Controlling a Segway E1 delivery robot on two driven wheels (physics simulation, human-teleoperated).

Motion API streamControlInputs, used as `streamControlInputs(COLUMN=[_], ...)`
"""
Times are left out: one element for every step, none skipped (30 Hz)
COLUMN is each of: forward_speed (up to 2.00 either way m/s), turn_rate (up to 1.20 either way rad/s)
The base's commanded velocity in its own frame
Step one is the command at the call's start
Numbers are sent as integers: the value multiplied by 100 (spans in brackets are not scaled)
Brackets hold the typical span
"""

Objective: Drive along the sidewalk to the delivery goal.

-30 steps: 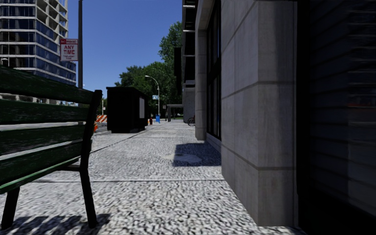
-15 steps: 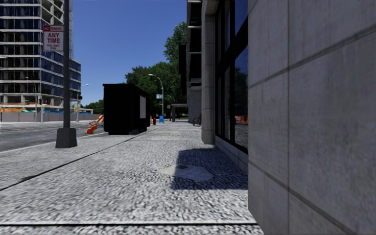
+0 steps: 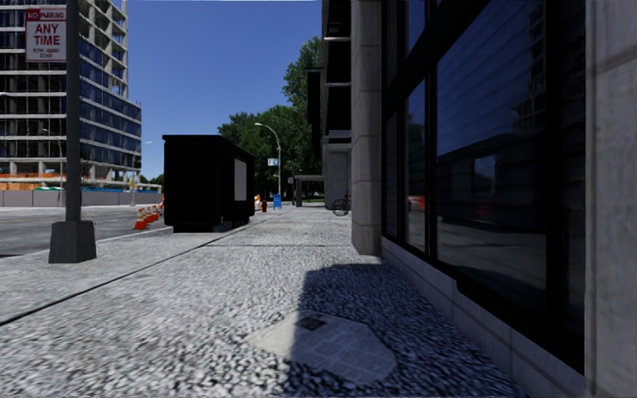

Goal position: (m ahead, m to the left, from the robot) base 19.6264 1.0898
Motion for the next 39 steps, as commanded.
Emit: streamControlInputs(forward_speed=[194, 194, 194, 194, 194, 194, 194, 194, 194, 194, 194, 194, 194, 194, 194, 194, 194, 194, 194, 194, 194, 194, 194, 194, 194, 194, 194, 194, 194, 194, 194, 194, 194, 196, 196, 196, 196, 196, 196], turn_rate=[0, 0, 0, 0, 0, 0, 6, 15, 19, 19, 20, 20, 20, 20, 20, 20, 20, 20, 18, 10, 1, 1, 0, 0, 0, 0, 0, 0, 0, 0, 0, 0, 0, 0, 0, 0, 0, 0, 0])
